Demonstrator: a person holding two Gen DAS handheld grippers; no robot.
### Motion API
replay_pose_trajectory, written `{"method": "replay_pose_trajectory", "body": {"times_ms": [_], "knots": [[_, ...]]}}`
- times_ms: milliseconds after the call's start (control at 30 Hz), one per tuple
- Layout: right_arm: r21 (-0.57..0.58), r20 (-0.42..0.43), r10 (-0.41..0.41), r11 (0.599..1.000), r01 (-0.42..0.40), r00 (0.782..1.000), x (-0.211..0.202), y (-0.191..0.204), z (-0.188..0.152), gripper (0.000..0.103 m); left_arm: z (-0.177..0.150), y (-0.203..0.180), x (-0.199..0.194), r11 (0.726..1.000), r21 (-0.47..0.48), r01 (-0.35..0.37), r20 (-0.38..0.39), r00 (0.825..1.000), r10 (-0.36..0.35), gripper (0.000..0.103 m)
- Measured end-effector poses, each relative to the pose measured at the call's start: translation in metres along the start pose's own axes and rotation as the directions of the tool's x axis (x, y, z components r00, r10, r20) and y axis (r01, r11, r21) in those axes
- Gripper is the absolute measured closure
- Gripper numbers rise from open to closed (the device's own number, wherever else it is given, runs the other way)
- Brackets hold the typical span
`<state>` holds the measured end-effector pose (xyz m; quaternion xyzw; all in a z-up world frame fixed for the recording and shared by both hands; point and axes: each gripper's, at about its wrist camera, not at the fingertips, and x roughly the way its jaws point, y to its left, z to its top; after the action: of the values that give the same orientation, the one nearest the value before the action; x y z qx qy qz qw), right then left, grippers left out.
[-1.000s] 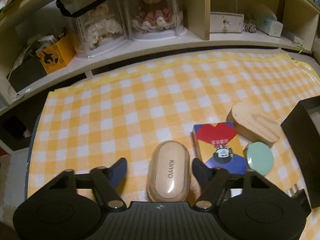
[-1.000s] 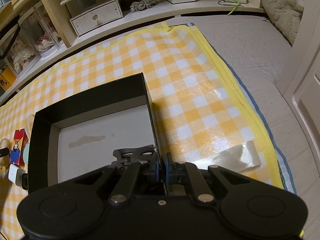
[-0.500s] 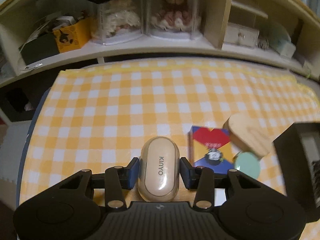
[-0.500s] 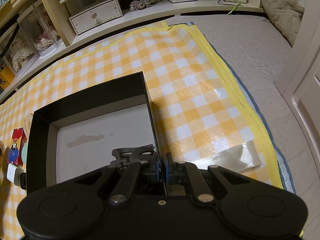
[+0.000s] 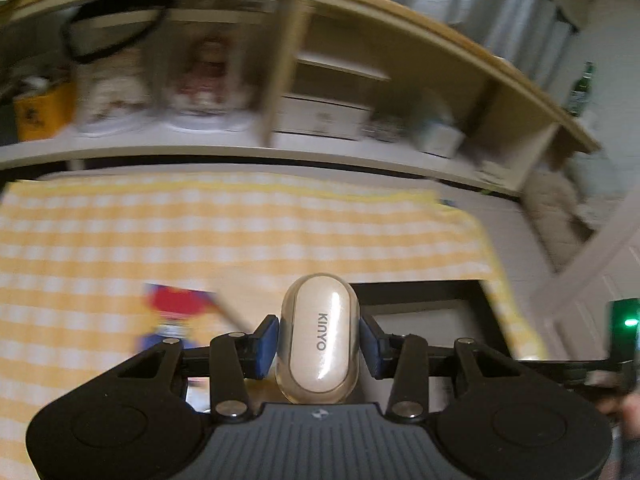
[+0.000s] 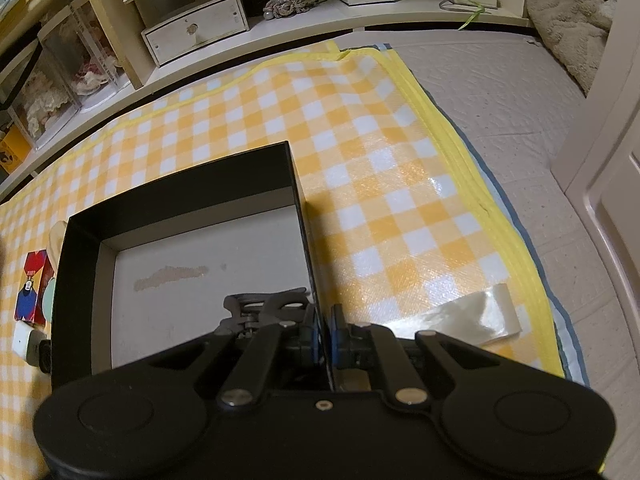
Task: Organize rigid objects
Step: 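Carry the earbud case with the left gripper into the box and release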
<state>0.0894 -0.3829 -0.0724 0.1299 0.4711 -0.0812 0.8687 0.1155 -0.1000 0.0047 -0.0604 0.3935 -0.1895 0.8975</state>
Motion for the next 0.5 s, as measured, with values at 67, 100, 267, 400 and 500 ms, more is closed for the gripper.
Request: {"method": "replay_pose_trajectory", "body": {"times_ms": [67, 100, 267, 400, 500], "knots": [[0.0, 0.0, 0.003, 1.0, -0.003, 1.0, 0.0, -0.001, 0.0, 0.097, -0.006, -0.027, 0.012, 1.0, 0.001, 0.029, -0.014, 0.999, -0.029, 0.059], [0.001, 0.0, 0.004, 1.0, -0.004, 1.0, 0.0, -0.001, 0.0, 0.097, -0.01, -0.037, 0.019, 0.999, -0.004, 0.039, -0.024, 0.999, -0.039, 0.059], [0.008, 0.0, 0.016, 1.0, -0.016, 1.0, -0.001, -0.003, 0.0, 0.097, -0.032, -0.074, 0.059, 0.995, -0.083, 0.054, -0.1, 0.993, -0.063, 0.059], [0.015, 0.0, 0.018, 1.0, -0.018, 1.0, -0.001, -0.004, 0.0, 0.097, -0.046, -0.085, 0.083, 0.994, -0.106, 0.04, -0.136, 0.989, -0.055, 0.059], [0.014, 0.0, 0.018, 1.0, -0.018, 1.0, -0.001, -0.004, 0.0, 0.097, -0.049, -0.088, 0.095, 0.995, -0.097, 0.014, -0.139, 0.99, -0.028, 0.059]]}}
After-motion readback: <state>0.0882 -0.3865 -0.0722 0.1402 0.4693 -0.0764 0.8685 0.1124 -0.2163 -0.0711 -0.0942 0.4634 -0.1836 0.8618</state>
